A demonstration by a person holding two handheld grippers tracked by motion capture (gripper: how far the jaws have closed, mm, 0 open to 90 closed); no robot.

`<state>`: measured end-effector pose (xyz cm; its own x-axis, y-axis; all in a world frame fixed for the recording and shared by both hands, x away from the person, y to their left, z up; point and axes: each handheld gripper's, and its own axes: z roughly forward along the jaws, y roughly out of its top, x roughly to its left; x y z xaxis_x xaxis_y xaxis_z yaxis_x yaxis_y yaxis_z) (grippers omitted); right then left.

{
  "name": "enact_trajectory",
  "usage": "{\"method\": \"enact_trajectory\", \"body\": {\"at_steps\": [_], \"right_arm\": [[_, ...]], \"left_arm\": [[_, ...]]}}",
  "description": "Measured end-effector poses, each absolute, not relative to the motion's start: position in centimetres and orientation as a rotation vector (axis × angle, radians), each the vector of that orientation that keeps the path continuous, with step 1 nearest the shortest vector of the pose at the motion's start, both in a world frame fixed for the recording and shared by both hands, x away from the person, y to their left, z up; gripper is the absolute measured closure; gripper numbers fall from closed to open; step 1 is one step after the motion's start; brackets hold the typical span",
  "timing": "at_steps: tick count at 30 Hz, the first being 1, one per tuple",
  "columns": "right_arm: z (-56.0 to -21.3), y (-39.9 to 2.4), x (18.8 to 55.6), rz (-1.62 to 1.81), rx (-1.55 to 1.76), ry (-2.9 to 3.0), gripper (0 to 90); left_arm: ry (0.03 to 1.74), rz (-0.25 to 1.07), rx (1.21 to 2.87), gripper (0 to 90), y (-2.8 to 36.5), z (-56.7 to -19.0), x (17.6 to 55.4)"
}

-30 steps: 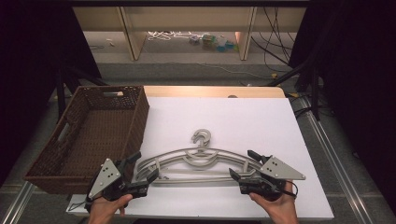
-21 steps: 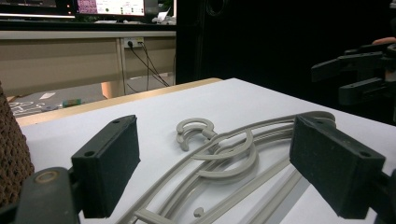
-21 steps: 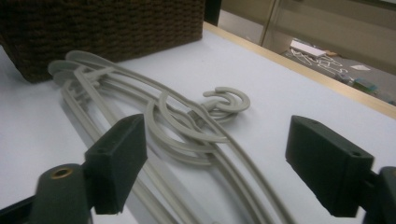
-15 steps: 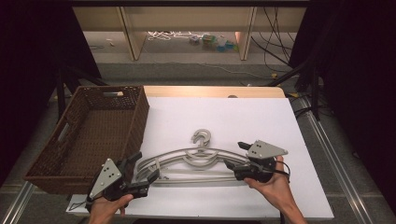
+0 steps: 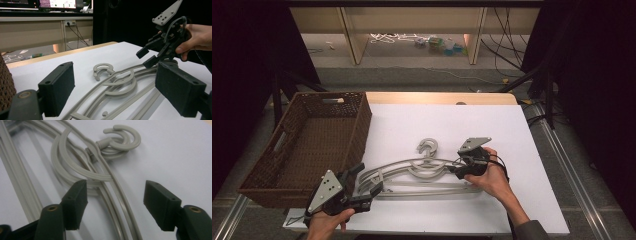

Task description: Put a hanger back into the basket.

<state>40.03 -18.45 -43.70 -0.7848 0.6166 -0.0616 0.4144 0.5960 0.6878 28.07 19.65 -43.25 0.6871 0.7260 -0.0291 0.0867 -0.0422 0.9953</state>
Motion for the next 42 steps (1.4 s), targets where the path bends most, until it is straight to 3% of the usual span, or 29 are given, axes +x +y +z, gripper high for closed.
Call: {"method": "enact_trajectory", "body": {"at_steps": [21, 32, 33, 42], "right_arm": [[-45.5, -17.2, 42.9, 0.785, 0.817, 2.749, 61.8], [-44.7, -17.4, 42.8, 0.764, 0.576, 2.790, 75.0], [-44.5, -17.5, 42.7, 0.761, 0.543, 2.773, 80.0], [-42.4, -17.3, 41.9, 0.737, 0.397, 2.744, 82.0]], "left_arm": [[0.687, 0.586, 1.556, 15.8, 19.7, -43.2, 28.2], [0.699, 0.577, 1.559, 15.8, 19.6, -43.3, 28.1], [0.696, 0.577, 1.556, 15.8, 19.6, -43.3, 28.2], [0.685, 0.587, 1.561, 15.8, 19.7, -43.1, 28.2]]}}
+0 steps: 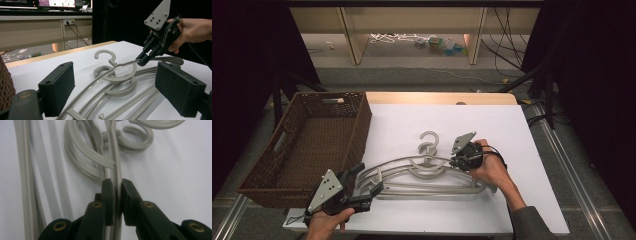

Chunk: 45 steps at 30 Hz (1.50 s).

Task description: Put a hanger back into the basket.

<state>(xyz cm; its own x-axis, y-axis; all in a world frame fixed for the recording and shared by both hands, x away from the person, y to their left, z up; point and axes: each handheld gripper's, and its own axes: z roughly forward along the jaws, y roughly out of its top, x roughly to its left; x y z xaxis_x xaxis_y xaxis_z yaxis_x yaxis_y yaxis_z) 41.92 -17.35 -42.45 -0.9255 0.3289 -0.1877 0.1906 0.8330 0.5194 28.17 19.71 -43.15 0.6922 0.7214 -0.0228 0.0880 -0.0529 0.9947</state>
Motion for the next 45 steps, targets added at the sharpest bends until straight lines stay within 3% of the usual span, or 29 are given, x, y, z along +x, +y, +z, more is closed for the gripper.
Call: {"method": "enact_trajectory", "body": {"at_steps": [26, 45], "right_arm": [[-36.5, -17.3, 38.7, 0.888, 0.155, 2.583, 82.4], [-34.8, -18.6, 35.4, 0.930, 0.078, 2.562, 82.4]], "left_arm": [[0.680, 0.673, 1.627, 15.8, 18.0, -42.7, 29.9], [0.599, 0.546, 1.806, 19.9, 13.9, -40.5, 32.4]]}}
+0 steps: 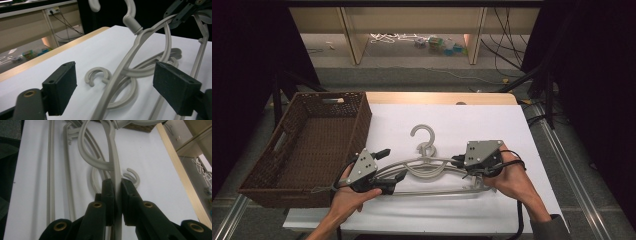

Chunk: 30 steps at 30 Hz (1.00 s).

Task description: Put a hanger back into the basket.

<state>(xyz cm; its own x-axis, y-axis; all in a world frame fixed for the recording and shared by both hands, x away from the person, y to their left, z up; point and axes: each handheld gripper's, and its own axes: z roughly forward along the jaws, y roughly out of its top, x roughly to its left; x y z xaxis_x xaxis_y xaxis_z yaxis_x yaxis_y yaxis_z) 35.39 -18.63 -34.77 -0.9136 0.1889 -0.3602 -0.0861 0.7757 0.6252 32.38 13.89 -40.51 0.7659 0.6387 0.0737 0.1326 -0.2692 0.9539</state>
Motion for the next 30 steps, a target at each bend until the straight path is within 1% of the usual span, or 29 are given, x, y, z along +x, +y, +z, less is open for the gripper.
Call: {"method": "enact_trajectory", "body": {"at_steps": [2, 4, 5, 7, 9, 11, 12, 14, 15, 18, 20, 24, 27, 29, 30], "right_arm": [[-34.7, -18.4, 35.1, 0.924, 0.061, 2.559, 82.4], [-34.7, -18.2, 34.9, 0.926, 0.037, 2.572, 82.4], [-34.7, -18.0, 34.7, 0.920, 0.040, 2.559, 82.4], [-34.7, -17.8, 34.5, 0.924, 0.040, 2.570, 82.4], [-34.7, -17.7, 34.4, 0.923, 0.028, 2.578, 82.4], [-34.6, -17.6, 34.3, 0.924, 0.013, 2.578, 82.4], [-34.6, -17.6, 34.3, 0.926, 0.007, 2.574, 82.4], [-34.5, -17.5, 34.2, 0.929, -0.012, 2.579, 82.4], [-34.5, -17.5, 34.1, 0.931, -0.007, 2.577, 82.4], [-34.4, -17.5, 34.1, 0.934, -0.018, 2.572, 82.4], [-34.4, -17.5, 34.0, 0.937, -0.020, 2.571, 82.4], [-34.4, -17.3, 33.8, 0.955, -0.026, 2.593, 82.4], [-34.3, -17.2, 33.8, 0.946, -0.053, 2.574, 82.4], [-34.3, -17.2, 33.7, 0.955, -0.061, 2.585, 82.4], [-34.3, -17.2, 33.8, 0.954, -0.067, 2.587, 82.4]], "left_arm": [[0.595, 0.531, 1.831, 20.8, 13.6, -40.1, 32.3], [0.574, 0.520, 1.855, 24.5, 13.4, -39.8, 32.2], [0.563, 0.517, 1.866, 24.7, 13.3, -39.6, 32.2], [0.555, 0.505, 1.887, 29.9, 13.1, -39.5, 32.2], [0.546, 0.493, 1.907, 30.9, 13.0, -39.3, 32.3], [0.537, 0.484, 1.923, 36.0, 12.8, -39.2, 32.4], [0.541, 0.476, 1.930, 36.2, 12.7, -39.2, 32.5], [0.542, 0.466, 1.959, 40.3, 12.5, -39.1, 32.6], [0.548, 0.455, 1.962, 40.6, 12.5, -39.0, 32.7], [0.546, 0.436, 1.958, 45.1, 12.5, -39.0, 32.9], [0.531, 0.428, 1.974, 47.1, 12.4, -38.9, 33.0], [0.479, 0.408, 2.009, 54.5, 11.8, -39.0, 32.8], [0.434, 0.397, 2.044, 64.5, 11.4, -39.2, 32.8], [0.389, 0.408, 2.053, 74.5, 11.1, -39.2, 32.7], [0.352, 0.433, 2.073, 75.6, 11.1, -39.2, 32.6]]}}
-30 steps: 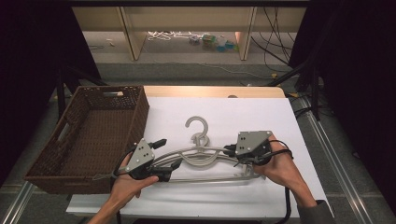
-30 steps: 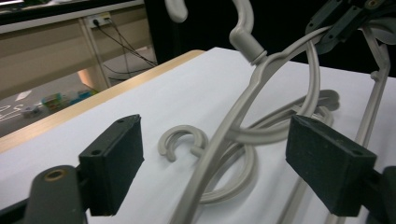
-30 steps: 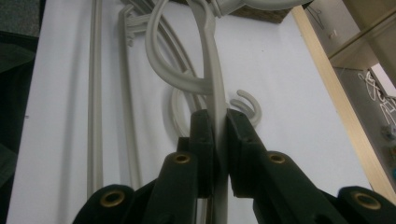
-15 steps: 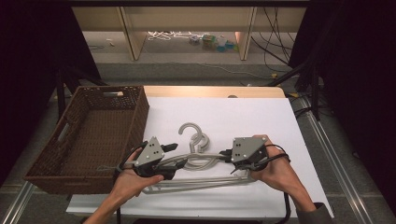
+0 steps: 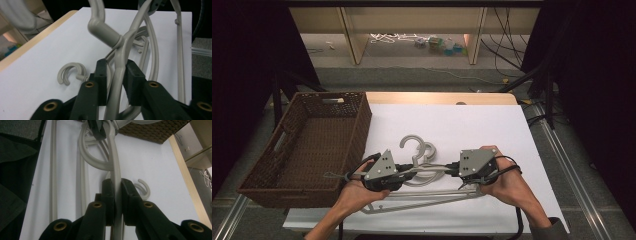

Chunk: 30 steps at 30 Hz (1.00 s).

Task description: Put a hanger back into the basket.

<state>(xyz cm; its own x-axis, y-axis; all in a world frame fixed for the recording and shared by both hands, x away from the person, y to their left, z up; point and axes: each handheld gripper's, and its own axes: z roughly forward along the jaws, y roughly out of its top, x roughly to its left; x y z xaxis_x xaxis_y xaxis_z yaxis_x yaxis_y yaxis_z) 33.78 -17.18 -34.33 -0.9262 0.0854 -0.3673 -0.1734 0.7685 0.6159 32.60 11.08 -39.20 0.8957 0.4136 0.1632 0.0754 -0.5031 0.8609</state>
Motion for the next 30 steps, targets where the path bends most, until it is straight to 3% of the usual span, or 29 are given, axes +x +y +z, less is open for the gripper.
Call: {"method": "enact_trajectory", "body": {"at_steps": [12, 18, 28, 30], "right_arm": [[-35.7, -17.4, 34.3, 0.939, -0.049, 2.611, 77.8], [-35.6, -17.3, 34.3, 1.048, 0.230, 2.523, 45.5], [-35.5, -18.6, 34.5, 1.289, 0.570, 2.330, 23.3], [-35.4, -18.8, 34.3, 1.322, 0.597, 2.270, 23.0]], "left_arm": [[0.335, 0.395, 2.174, 81.9, 10.4, -39.4, 31.9], [0.420, 0.393, 2.176, 82.0, 11.5, -39.8, 32.4], [0.525, 0.387, 2.147, 81.9, 12.8, -39.3, 32.8], [0.546, 0.389, 2.135, 81.9, 13.0, -39.1, 32.8]]}}
